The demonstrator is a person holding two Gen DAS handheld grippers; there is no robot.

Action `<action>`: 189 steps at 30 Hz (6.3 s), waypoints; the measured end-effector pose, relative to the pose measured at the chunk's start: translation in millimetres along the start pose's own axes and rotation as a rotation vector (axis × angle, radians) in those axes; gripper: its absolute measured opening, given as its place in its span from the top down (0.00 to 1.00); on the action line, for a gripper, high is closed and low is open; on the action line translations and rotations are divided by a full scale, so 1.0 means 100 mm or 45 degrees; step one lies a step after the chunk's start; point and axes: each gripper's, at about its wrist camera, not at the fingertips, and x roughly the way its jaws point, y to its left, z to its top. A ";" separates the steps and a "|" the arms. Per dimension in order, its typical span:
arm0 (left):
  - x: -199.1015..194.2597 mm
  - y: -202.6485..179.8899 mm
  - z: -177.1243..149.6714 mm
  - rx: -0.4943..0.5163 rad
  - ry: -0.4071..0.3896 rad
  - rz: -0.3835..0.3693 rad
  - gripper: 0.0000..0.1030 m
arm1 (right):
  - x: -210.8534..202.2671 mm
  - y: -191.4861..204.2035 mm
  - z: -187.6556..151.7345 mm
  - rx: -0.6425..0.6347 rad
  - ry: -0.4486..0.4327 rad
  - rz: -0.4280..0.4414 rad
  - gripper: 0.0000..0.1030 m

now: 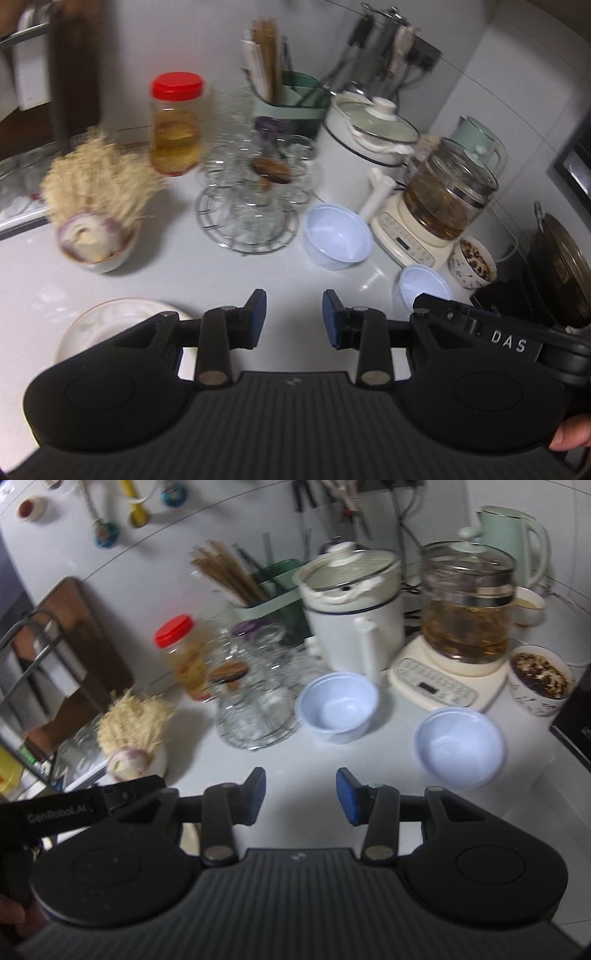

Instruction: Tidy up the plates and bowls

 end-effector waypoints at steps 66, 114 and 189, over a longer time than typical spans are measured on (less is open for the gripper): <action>2.14 -1.34 0.07 0.059 0.295 -0.217 0.84 | 0.93 -1.79 0.33 0.206 0.220 -0.192 0.85; 0.08 0.37 0.06 -0.188 -0.048 0.037 0.84 | 0.51 0.33 0.35 -0.116 0.117 0.210 0.85; -0.91 0.92 -0.41 -0.232 -0.048 0.302 0.62 | 0.38 1.23 -0.15 -0.319 0.201 0.384 0.64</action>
